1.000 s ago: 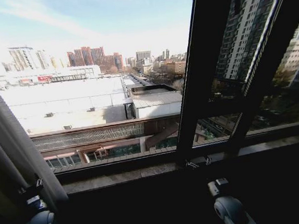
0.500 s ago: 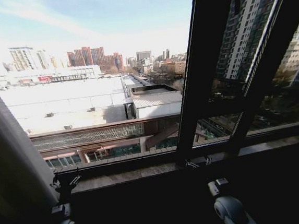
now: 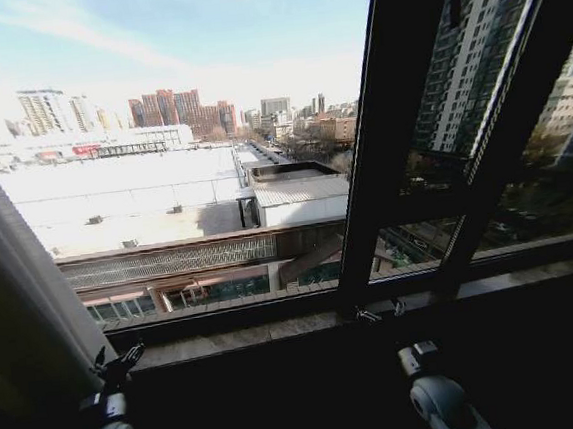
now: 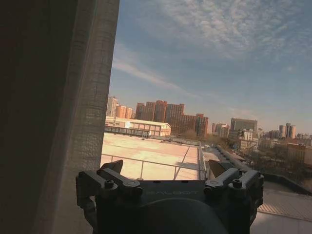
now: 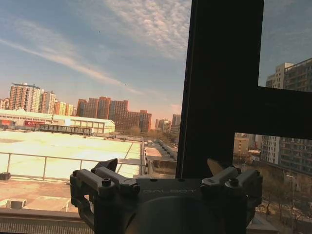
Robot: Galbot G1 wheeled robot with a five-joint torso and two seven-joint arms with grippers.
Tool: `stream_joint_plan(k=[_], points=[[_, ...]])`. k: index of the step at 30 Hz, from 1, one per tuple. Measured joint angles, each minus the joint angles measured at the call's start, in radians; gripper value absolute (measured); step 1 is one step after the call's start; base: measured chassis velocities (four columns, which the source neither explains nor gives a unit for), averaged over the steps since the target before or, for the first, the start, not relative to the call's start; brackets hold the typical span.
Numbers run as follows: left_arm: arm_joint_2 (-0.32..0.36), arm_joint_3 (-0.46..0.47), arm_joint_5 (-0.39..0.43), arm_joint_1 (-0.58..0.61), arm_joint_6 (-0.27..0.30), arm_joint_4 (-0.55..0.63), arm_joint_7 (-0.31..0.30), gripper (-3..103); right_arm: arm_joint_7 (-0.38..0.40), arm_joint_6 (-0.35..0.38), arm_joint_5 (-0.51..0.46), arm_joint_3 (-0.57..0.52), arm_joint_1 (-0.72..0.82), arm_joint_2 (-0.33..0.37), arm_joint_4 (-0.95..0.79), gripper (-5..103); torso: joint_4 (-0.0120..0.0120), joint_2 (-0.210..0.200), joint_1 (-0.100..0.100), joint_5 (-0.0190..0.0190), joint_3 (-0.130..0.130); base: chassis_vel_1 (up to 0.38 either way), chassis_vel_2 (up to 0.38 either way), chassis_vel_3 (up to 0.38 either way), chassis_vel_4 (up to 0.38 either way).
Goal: Open the curtains by pulling them apart, changing their state from closed to fully open.
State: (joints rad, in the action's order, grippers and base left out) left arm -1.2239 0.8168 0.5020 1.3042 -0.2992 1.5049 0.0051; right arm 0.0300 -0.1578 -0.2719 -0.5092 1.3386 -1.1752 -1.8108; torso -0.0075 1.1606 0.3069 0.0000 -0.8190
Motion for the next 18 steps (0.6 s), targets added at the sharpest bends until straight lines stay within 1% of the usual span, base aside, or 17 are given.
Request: stream_joint_plan(k=[1,2,4,5,6,8,13,16,18], points=[[0.000,0.000,0.000,0.008,-0.018,0.007,0.027,99,0.000,0.000,0.000,0.000,0.000,0.000,0.000,100,0.0000,0.000,0.000,0.0000,0.000,0.000,0.000,0.000,0.000],[0.000,0.000,0.000,0.008,-0.018,0.007,0.027,99,0.000,0.000,0.000,0.000,0.000,0.000,0.000,100,0.0000,0.000,0.000,0.0000,0.000,0.000,0.000,0.000,0.000],[-0.001,0.000,0.001,0.018,-0.038,0.012,0.061,99,0.000,0.000,0.000,0.000,0.000,0.000,0.000,100,0.0000,0.000,0.000,0.0000,0.000,0.000,0.000,0.000,0.000],[-0.001,-0.002,0.000,0.031,-0.067,0.014,0.112,99,0.000,0.000,0.000,0.000,0.000,0.000,0.000,100,0.0000,0.000,0.000,-0.0001,0.000,0.000,0.000,0.000,0.000],[-0.001,-0.002,0.000,0.031,-0.067,0.014,0.112,99,0.000,0.000,0.000,0.000,0.000,0.000,0.000,100,0.0000,0.000,0.000,-0.0001,0.000,0.000,0.000,0.000,0.000],[-0.002,-0.005,-0.002,0.043,-0.096,0.016,0.150,100,0.000,0.000,0.000,0.000,0.000,0.000,0.000,100,0.0001,0.000,0.000,0.0000,0.000,0.000,0.000,0.000,0.000],[-0.015,-0.016,-0.014,0.059,-0.111,0.035,0.174,100,0.000,0.000,0.000,0.000,0.000,0.000,0.000,100,0.0000,0.000,0.000,-0.0001,0.000,0.000,0.000,0.000,0.000],[-0.027,-0.021,-0.041,0.068,-0.112,0.050,0.173,100,0.000,0.000,0.000,0.000,0.000,0.000,0.000,100,0.0000,0.000,0.000,-0.0001,0.000,0.000,0.000,0.000,0.000],[-0.029,-0.021,-0.045,0.071,-0.112,0.056,0.168,100,0.000,0.000,0.000,0.000,0.000,0.000,0.000,100,0.0000,0.000,0.000,0.0000,0.000,0.000,0.000,0.000,0.000]])
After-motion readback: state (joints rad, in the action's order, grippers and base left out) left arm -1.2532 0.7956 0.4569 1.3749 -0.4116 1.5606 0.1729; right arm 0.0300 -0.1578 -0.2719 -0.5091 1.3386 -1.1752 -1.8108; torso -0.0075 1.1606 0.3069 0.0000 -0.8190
